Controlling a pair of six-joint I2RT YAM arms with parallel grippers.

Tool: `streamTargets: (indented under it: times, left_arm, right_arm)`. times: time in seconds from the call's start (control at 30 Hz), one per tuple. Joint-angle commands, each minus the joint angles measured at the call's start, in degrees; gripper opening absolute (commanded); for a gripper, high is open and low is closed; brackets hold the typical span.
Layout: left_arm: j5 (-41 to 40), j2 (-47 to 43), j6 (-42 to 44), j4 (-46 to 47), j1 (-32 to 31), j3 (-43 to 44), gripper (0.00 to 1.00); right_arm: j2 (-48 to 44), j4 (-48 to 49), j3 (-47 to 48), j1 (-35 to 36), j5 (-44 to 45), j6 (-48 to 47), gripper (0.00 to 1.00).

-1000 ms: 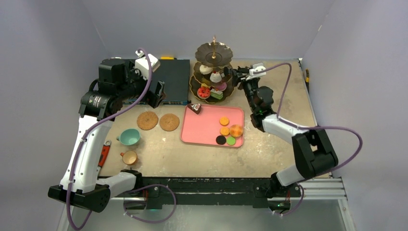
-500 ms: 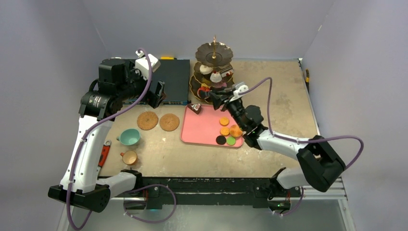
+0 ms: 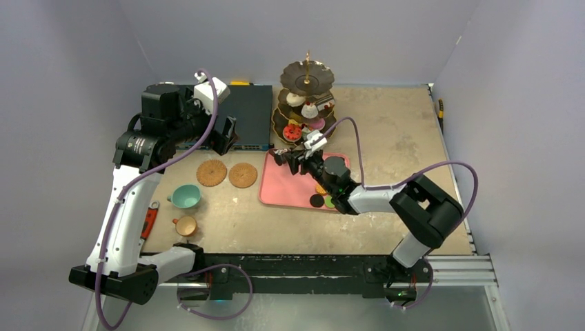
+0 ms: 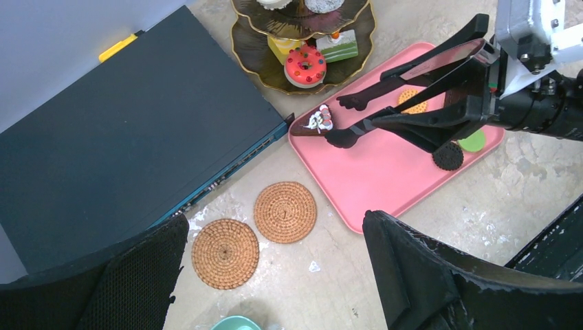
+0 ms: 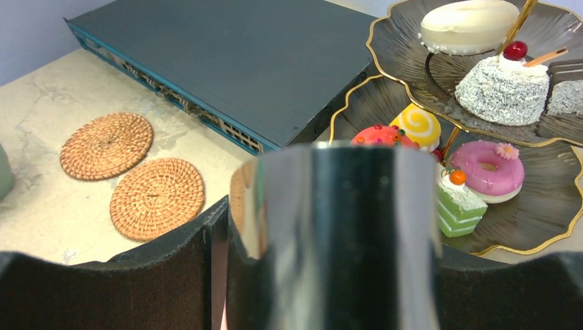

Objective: Serve the afternoon tea

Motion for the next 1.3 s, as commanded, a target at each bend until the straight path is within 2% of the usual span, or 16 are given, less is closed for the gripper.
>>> streamTargets:
  times: [0.0,0.43,0.53,0.7,0.93,1.13,1.27]
  left_arm:
    - [0.8,-0.5,0.2,0.4,0.2,2.4,0.99]
    - [0.5,-0.1,0.5,-0.1,0.3,3.3,0.99]
    - [0.5,-0.1,0.5,-0.1,0.3,3.0,0.99]
    - [0.5,-0.1,0.6,0.1,0.2,2.8,0.99]
    - [0.5,-0.1,0.6,0.1,0.2,2.8,0.99]
    - [0.8,-0.3,0.5,0.2,0.2,2.5,0.99]
    - [0.8,-0.5,0.6,0.2,0.3,2.5,0.99]
  right_arm:
    - [1.6,4.3,3.8,0.2,2.5,-2.3,0.62]
    - [10.3,7.0,7.9,0.3,2.6,-2.3,0.62]
    - [11.2,8.4,7.8,0.3,3.0,-2.3,0.57]
    - [10.7,9.4,7.4,0.5,2.4,-2.3,0.42]
    - [3.2,5.7,3.8,0.7,1.5,-2.2,0.35]
    - [-7.9,-3.3,0.3,0.7,2.8,-0.9,0.34]
    - [-15.1,-7.9,0.2,-0.7,7.0,-0.6,0.34]
